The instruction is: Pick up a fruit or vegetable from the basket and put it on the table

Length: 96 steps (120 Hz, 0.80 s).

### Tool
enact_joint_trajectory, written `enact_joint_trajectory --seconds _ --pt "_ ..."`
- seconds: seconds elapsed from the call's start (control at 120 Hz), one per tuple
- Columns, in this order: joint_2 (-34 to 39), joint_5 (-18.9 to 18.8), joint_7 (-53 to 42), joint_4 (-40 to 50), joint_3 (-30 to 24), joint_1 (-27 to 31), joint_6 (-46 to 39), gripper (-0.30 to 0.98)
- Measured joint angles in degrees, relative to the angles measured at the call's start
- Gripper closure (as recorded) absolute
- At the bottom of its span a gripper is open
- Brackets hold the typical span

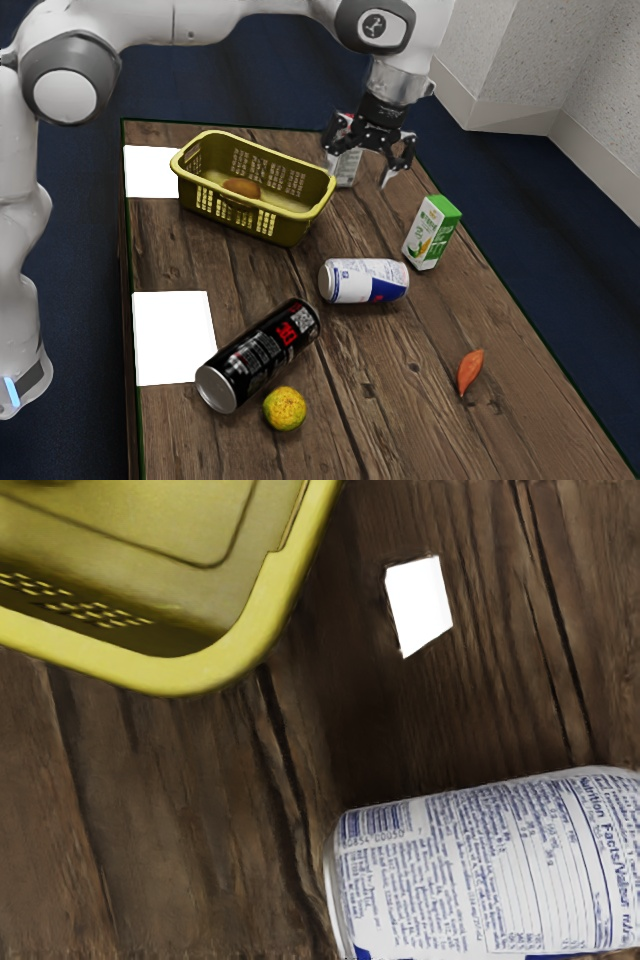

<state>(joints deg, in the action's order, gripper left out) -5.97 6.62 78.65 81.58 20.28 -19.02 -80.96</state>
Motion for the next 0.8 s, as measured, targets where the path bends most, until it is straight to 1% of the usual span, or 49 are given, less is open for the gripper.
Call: enact_joint_trajectory --seconds 0.083,0.15,0.2,0.25,0.283,0.35,0.508,0.542,0.567,0.583,0.617,0.667,0.725,0.8 --pt "-0.2 0.9 6.6 0.0 0.1 -0.2 -2.6 0.00" --pt "1.1 1.1 10.6 -0.1 0.7 0.0 -4.1 0.00" --pt "2.0 0.4 11.3 -0.1 0.7 -0.3 -4.9 0.00" --pt "3.7 0.0 9.9 0.0 1.4 -1.9 -5.4 0.00" --pt "4.3 -0.1 7.4 0.0 2.5 -3.4 -5.6 0.00" --pt "4.7 -0.4 -1.4 -0.3 4.3 -5.1 -5.9 0.00" --pt "5.4 -0.4 -24.6 -0.6 6.1 -5.6 -6.4 0.00" --pt "8.5 -0.3 -29.0 3.5 6.9 -7.1 -6.5 0.00" --pt "13.2 -0.4 -32.2 9.1 7.6 -8.5 -7.0 0.00" --pt "16.6 -0.5 -34.2 12.7 7.9 -7.1 -7.3 0.01" --pt "22.1 -0.6 -38.2 18.2 8.1 -0.2 -8.0 0.00" --pt "26.4 -0.7 -44.3 22.7 8.0 8.1 -8.8 0.00" --pt "26.8 -0.7 -51.0 24.6 7.2 14.3 -9.5 0.00" --pt "24.0 -0.6 -59.0 25.3 7.0 18.0 -10.2 0.00"
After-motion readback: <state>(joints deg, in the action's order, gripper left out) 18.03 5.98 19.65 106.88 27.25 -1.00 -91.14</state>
